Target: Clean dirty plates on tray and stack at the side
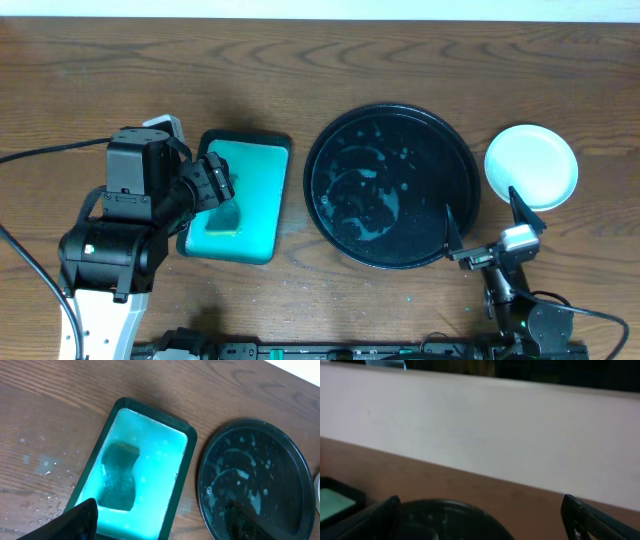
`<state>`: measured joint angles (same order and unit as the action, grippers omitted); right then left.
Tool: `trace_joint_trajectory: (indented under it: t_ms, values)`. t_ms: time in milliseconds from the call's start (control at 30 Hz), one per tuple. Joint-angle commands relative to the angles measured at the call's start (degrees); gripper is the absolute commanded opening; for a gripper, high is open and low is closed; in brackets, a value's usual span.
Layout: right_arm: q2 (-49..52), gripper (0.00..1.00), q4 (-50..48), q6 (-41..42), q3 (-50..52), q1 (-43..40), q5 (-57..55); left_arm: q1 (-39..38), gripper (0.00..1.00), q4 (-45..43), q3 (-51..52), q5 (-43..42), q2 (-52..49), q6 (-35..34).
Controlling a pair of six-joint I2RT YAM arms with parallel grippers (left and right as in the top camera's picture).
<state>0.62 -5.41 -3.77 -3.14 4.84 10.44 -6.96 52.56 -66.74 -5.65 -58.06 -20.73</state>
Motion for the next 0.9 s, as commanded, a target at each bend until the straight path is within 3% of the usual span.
trace_joint_trajectory:
  t_ms: [0,200,867]
  values:
    - [-0.35,0.99,2.4,-0.48,2.86,0.42,-0.7,0.09,0.81,0.13,-0.72,0.28,0.04,0.55]
    - [-0.35,0.99,8.66,-0.11,2.86,0.42,-0.74,0.09,0.81,0.13,-0.72,0.26,0.04,0.55]
    - [-0.35,0.99,8.81,-0.11,2.84,0.48,-0.74,0.09,0.8,0.13,-0.72,0.28,0.04,0.55]
